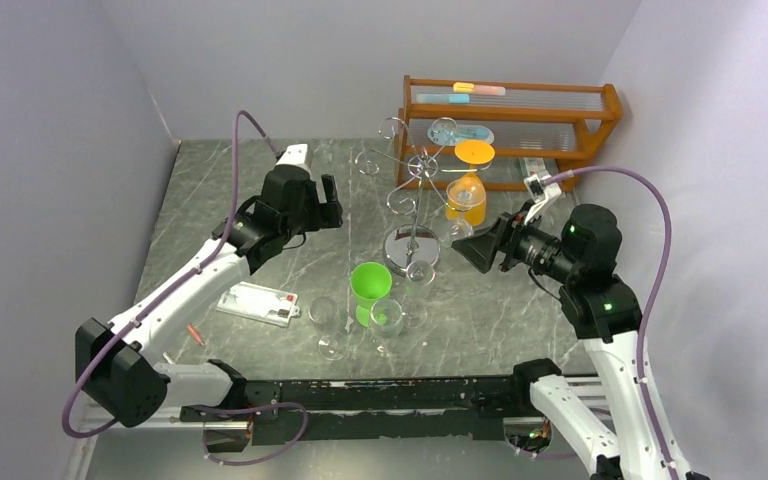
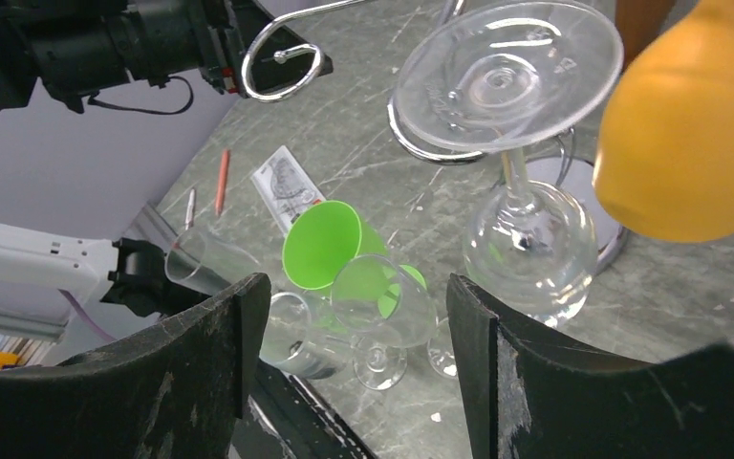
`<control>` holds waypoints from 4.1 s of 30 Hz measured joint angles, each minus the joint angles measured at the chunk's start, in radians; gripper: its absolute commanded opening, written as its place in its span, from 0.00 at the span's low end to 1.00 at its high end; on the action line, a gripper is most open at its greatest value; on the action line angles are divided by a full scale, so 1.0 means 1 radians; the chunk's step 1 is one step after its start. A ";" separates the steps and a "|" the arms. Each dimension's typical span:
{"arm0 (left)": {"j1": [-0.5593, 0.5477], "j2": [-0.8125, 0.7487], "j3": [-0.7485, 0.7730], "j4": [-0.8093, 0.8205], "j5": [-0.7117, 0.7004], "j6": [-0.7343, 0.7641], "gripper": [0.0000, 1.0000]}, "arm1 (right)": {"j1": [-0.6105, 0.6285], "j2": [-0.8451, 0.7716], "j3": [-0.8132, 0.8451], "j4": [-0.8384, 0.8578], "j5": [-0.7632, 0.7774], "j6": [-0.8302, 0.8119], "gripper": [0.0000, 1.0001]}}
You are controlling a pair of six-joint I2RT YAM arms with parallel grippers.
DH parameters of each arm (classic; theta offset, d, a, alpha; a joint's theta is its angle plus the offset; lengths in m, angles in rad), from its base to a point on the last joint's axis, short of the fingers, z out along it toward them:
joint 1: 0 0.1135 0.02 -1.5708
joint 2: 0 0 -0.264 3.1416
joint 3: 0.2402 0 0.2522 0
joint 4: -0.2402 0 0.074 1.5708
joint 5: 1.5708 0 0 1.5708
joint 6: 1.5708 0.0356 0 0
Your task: Place the wine glass upside down on the wine glass rack
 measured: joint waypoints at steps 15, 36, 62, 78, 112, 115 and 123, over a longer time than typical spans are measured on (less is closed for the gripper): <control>0.028 0.015 0.005 0.000 0.023 -0.003 0.88 | 0.640 0.081 0.014 0.038 0.341 0.061 0.65; 0.069 -0.093 0.016 -0.051 0.028 0.011 0.88 | 1.323 0.578 0.233 0.022 1.191 0.064 0.71; 0.086 -0.412 -0.063 -0.135 -0.280 -0.059 0.88 | 1.263 0.781 0.369 0.082 0.949 -0.042 0.51; 0.086 -0.539 -0.151 -0.174 -0.323 -0.164 0.93 | 1.238 0.872 0.391 0.072 0.925 -0.059 0.00; 0.086 -0.855 -0.288 -0.074 -0.063 -0.853 0.89 | 1.133 0.685 -0.080 1.524 1.017 -0.266 0.00; 0.086 -0.831 -0.288 0.002 -0.060 -0.877 0.83 | 1.133 0.684 -0.101 1.589 1.003 -0.242 0.00; 0.086 -0.762 -0.308 0.177 -0.060 -0.919 0.54 | 1.133 0.658 -0.124 1.679 0.988 -0.174 0.00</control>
